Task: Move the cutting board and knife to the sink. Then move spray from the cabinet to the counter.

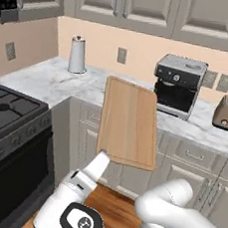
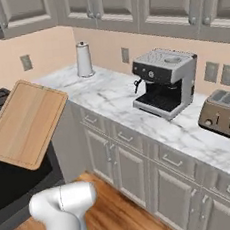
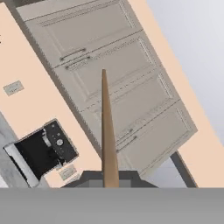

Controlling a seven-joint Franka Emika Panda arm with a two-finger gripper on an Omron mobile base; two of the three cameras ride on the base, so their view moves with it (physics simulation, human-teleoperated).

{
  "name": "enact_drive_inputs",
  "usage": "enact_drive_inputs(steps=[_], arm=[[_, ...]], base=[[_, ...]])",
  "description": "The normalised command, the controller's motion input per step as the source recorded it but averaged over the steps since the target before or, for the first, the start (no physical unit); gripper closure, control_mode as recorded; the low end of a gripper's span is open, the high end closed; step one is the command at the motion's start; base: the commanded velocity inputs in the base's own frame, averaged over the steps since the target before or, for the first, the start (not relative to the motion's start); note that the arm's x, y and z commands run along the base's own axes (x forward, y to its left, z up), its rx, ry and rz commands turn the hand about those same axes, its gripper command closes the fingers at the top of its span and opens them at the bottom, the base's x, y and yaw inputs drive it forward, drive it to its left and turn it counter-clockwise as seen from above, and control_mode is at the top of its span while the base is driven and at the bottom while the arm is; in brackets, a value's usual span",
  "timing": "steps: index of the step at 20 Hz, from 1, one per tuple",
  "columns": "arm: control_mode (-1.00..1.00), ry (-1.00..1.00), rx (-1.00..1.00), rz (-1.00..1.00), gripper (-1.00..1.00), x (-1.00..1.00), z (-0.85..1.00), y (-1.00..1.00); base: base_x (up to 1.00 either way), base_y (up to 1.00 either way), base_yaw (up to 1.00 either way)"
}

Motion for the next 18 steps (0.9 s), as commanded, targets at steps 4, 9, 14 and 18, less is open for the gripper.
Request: enact_drive_inputs(steps=[4, 9, 14, 18], arm=[[1.00, 0.00, 0.00, 0.00, 1.00, 0.00, 0.00, 0.00], [1.00, 0.00, 0.00, 0.00, 1.00, 0.00, 0.00, 0.00], [1.00, 0.00, 0.00, 0.00, 1.00, 0.00, 0.00, 0.00], [1.00, 0.00, 0.00, 0.00, 1.00, 0.00, 0.00, 0.00]], base=[[-0.37, -0.79, -0.52], [-0.23, -0.82, -0.49], [-0.02, -0.86, -0.40], [0.06, -0.98, -0.27]])
